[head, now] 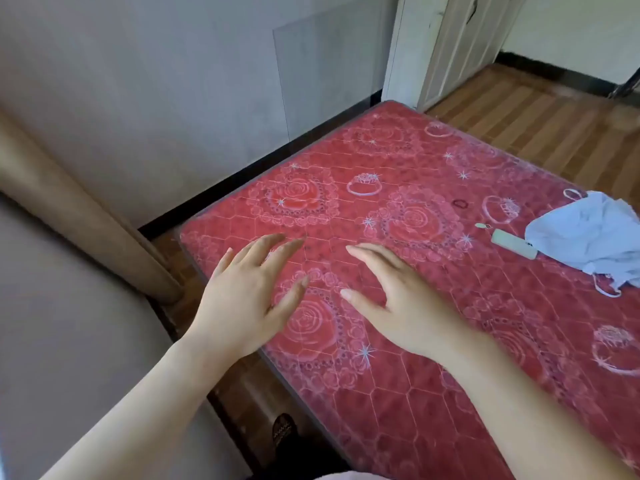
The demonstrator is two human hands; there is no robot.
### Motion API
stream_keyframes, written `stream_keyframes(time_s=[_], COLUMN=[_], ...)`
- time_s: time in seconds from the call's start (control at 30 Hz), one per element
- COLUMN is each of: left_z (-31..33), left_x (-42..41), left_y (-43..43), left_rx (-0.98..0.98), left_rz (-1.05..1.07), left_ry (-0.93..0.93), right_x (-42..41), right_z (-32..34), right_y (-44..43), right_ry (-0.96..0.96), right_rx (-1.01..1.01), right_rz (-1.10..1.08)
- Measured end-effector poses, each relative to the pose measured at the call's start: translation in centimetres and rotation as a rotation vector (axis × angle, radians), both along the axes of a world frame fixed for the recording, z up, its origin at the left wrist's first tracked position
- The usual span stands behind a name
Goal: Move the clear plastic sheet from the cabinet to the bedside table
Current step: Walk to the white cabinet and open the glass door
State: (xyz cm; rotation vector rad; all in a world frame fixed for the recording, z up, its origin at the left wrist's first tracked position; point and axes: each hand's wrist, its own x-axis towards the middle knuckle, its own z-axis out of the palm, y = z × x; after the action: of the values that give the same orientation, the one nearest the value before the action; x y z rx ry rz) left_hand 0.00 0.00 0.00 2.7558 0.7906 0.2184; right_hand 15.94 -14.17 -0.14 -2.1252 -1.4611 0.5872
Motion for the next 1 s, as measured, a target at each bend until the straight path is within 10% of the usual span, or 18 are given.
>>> stream_keyframes(time_s=[1.0], left_z=[-2.4], left_x=[3.5], left_y=[23.6], left_rx=[-0.153], left_rz=[-0.027], left_ry=[-0.067], right_x=[3.4], right_z=[-0.7], right_y=[22.7], right_ry=[-0.094], right_rx=[-0.067], right_rz=[0.004])
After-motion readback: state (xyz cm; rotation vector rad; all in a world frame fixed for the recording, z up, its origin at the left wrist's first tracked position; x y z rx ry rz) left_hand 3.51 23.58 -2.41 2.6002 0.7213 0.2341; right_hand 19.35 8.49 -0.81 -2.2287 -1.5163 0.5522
